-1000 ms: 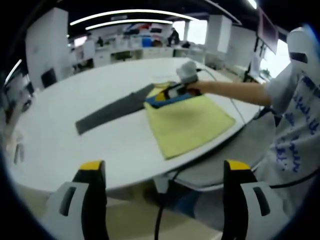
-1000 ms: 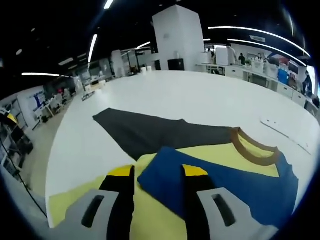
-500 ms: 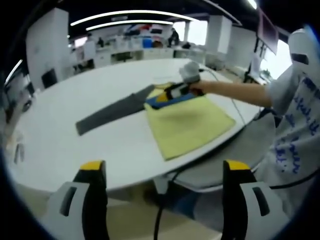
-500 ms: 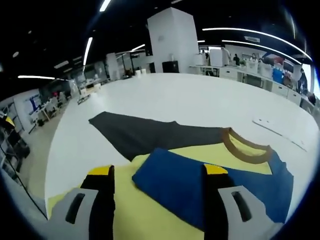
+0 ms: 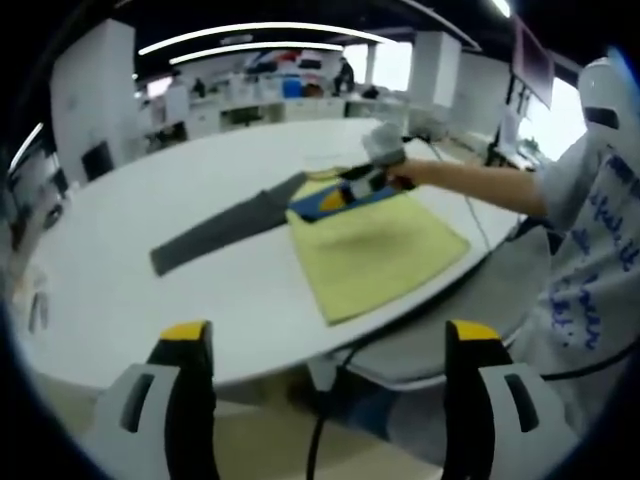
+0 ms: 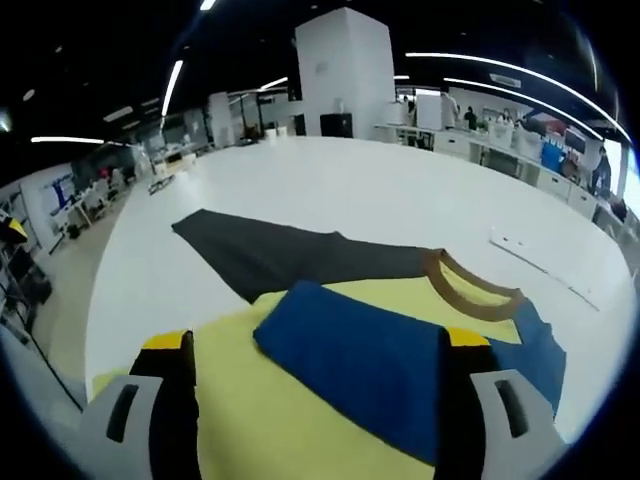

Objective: Fold the garment on the visible template until the final outline fits inside the template.

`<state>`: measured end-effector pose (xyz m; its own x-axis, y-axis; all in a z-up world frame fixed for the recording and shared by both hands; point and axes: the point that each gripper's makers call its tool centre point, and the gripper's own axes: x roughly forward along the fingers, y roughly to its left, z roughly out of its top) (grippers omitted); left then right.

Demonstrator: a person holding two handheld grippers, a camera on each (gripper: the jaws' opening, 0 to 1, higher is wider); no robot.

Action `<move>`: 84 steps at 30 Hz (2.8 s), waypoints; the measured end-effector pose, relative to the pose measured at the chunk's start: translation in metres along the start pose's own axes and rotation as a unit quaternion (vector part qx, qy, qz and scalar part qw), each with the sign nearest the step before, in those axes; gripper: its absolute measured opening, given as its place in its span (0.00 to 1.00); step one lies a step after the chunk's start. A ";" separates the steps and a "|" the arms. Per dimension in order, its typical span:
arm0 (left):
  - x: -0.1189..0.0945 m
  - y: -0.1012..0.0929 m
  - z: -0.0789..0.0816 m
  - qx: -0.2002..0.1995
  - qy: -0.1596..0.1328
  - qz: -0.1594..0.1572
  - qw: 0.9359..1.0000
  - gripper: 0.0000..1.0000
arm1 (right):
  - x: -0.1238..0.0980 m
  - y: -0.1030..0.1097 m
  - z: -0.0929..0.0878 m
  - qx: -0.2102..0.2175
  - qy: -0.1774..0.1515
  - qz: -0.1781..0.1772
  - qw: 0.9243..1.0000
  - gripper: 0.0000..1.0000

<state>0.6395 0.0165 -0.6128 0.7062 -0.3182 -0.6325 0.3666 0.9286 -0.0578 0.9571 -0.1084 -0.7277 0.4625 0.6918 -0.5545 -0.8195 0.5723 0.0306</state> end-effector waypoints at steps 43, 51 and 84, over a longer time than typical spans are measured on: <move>0.002 -0.006 0.009 0.017 -0.003 -0.006 1.000 0.92 | -0.126 0.016 0.020 0.006 -0.078 0.012 0.997 1.00; 0.001 -0.008 0.009 0.018 -0.001 -0.006 1.000 0.92 | -0.159 0.035 0.032 0.032 -0.120 0.029 0.992 1.00; -0.004 -0.013 0.010 0.021 -0.002 0.000 1.000 0.95 | -0.235 0.055 0.009 0.027 -0.122 -0.021 0.992 1.00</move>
<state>0.6379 0.0040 -0.6019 0.7092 -0.3189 -0.6288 0.3918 0.9197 -0.0246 0.8061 -0.2352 -0.5878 0.5689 0.7491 -0.3395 -0.7816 0.6208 0.0601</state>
